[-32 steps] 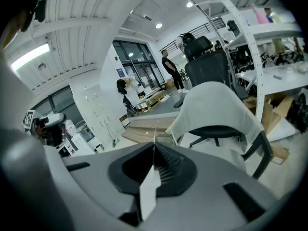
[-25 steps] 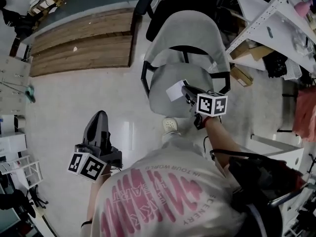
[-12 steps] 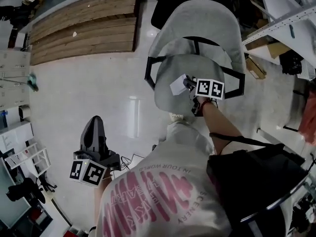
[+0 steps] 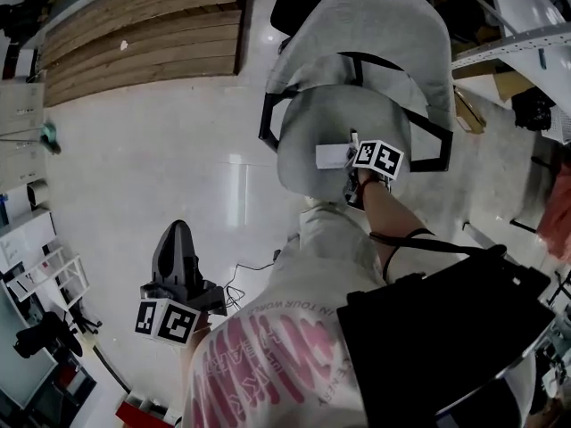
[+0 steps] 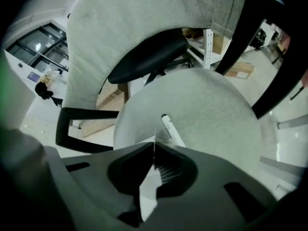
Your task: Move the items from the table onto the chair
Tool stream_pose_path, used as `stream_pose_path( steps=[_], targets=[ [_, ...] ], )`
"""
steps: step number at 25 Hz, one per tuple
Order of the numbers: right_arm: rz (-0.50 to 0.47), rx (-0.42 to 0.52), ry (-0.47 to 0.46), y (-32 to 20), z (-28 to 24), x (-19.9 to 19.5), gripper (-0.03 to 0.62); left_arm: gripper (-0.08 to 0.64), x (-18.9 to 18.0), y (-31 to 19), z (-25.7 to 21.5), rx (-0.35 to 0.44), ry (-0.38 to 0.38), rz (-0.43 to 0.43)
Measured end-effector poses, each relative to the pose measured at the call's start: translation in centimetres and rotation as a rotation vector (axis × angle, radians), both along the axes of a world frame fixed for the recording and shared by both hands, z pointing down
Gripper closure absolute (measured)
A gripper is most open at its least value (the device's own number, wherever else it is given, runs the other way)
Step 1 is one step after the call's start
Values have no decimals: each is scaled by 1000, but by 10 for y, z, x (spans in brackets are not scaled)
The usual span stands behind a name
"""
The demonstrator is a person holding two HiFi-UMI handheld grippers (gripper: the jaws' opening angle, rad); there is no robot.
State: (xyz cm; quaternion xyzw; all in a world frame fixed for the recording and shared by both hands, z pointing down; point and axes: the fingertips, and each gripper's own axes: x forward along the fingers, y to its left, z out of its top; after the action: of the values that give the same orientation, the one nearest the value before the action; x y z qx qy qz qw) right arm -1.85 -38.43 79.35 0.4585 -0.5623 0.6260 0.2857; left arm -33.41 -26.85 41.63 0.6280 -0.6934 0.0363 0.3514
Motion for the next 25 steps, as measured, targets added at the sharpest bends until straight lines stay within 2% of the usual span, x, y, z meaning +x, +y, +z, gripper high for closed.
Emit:
stream_pose_path(
  steps=[5, 8, 9, 11, 13, 16, 19, 25],
  targets=[
    [-53, -94, 15, 33, 11, 1, 574, 551, -3, 1, 0, -7, 5, 1],
    [-81, -108, 30, 42, 13, -6, 566, 551, -2, -2, 4, -7, 10, 27],
    [-86, -110, 22, 43, 12, -8, 529, 551, 0, -3, 5, -3, 15, 37],
    [-75, -114, -15, 45, 8, -10, 399, 551, 4, -5, 7, 10, 22, 64],
    [-44, -94, -53, 41, 0, -6, 385, 551, 8, -9, 8, 36, 29, 92],
    [14, -1, -92, 28, -24, 6, 391, 551, 12, -11, 9, 83, 49, 130],
    [44, 124, -152, 16, -64, 18, 488, 551, 26, -11, 4, 143, 62, 198],
    [58, 425, -262, 13, -173, 35, 546, 551, 52, 3, -21, 283, 66, 349]
  ],
)
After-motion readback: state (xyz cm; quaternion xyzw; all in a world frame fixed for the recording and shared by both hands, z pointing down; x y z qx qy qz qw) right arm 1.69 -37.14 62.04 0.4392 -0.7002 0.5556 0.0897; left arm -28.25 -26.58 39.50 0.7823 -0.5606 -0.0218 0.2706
